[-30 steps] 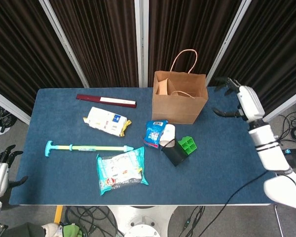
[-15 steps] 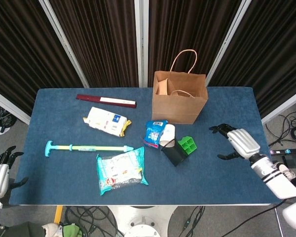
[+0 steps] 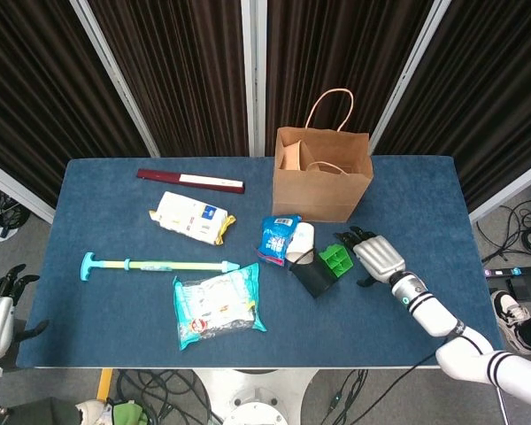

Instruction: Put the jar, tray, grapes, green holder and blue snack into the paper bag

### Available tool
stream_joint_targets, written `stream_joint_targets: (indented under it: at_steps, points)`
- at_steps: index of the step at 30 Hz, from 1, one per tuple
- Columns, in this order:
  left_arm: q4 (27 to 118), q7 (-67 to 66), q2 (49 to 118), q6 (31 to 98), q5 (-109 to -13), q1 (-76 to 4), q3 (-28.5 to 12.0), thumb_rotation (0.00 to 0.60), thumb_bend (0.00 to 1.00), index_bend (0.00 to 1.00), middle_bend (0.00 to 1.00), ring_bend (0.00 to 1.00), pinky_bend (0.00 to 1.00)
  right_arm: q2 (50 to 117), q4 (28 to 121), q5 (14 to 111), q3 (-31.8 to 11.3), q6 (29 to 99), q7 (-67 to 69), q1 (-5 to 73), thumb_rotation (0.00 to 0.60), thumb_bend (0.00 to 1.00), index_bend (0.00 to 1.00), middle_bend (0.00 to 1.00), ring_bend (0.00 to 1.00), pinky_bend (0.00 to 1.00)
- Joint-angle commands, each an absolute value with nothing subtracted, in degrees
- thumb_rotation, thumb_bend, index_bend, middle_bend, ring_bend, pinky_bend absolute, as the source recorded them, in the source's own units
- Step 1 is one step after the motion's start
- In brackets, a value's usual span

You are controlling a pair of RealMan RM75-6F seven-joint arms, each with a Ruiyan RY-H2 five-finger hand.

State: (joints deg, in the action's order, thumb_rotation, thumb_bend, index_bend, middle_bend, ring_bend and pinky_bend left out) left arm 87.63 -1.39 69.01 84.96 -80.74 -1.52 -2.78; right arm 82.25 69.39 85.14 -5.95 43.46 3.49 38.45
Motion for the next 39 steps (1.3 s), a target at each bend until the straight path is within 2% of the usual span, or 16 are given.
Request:
stream_joint_targets:
  at_steps: [1, 6, 14, 18, 24, 30, 35, 39]
  points:
    - [87.51, -1.26, 69.08, 84.92, -80.66, -1.44, -2.72, 0.6, 0.09, 0.32, 0.24, 0.24, 0.23, 84.39, 67.6, 84.16, -5.98, 43.0, 2.39, 39.6, 0.6, 0.0, 0.0, 0.12, 0.0, 0.21]
    - [87.09, -0.91, 69.3, 84.75, -80.51, -1.39, -2.71, 0.6, 0.09, 0.32, 0.24, 0.23, 0.22, 86.58, 65.3, 83.85, -5.42, 43.27, 1.67, 40.23, 0.6, 0.04, 0.05, 0.14, 0.0, 0.21]
    - [85.93, 0.0, 69.84, 84.46, -80.52, -1.44, -2.72, 0.6, 0.1, 0.32, 0.24, 0.24, 0.23, 88.84, 62.78, 83.58, -4.96, 44.41, 2.46, 40.65, 0.6, 0.11, 0.23, 0.18, 0.01, 0.21]
    - [85.73, 0.12, 70.04, 84.23, -80.36, -1.56, -2.84, 0.6, 0.09, 0.32, 0.24, 0.23, 0.23, 89.72, 61.93, 83.49, -4.74, 44.8, 2.34, 40.94, 0.6, 0.14, 0.28, 0.22, 0.01, 0.21]
    - [85.24, 0.63, 70.29, 84.36, -80.26, -1.32, -2.81, 0.6, 0.1, 0.32, 0.24, 0.24, 0.23, 91.05, 60.77, 83.61, -4.82, 47.11, 1.95, 40.79, 0.6, 0.26, 0.39, 0.31, 0.1, 0.26]
    - [84.89, 0.9, 70.44, 84.26, -80.41, -1.35, -2.77, 0.6, 0.1, 0.32, 0.24, 0.24, 0.23, 90.56, 60.8, 83.82, -4.7, 48.75, 3.0, 40.48, 0.6, 0.32, 0.48, 0.4, 0.15, 0.3]
    - [84.99, 1.05, 70.21, 84.74, -80.58, -1.19, -2.87, 0.6, 0.09, 0.32, 0.24, 0.23, 0.23, 86.92, 65.42, 85.89, -4.68, 53.16, 4.17, 39.66, 0.6, 0.32, 0.48, 0.4, 0.15, 0.3]
    - [85.2, 0.76, 69.87, 84.72, -80.5, -1.21, -2.97, 0.6, 0.09, 0.32, 0.24, 0.24, 0.23, 78.59, 76.35, 89.87, -5.63, 61.79, 5.61, 37.86, 0.6, 0.32, 0.48, 0.4, 0.15, 0.3]
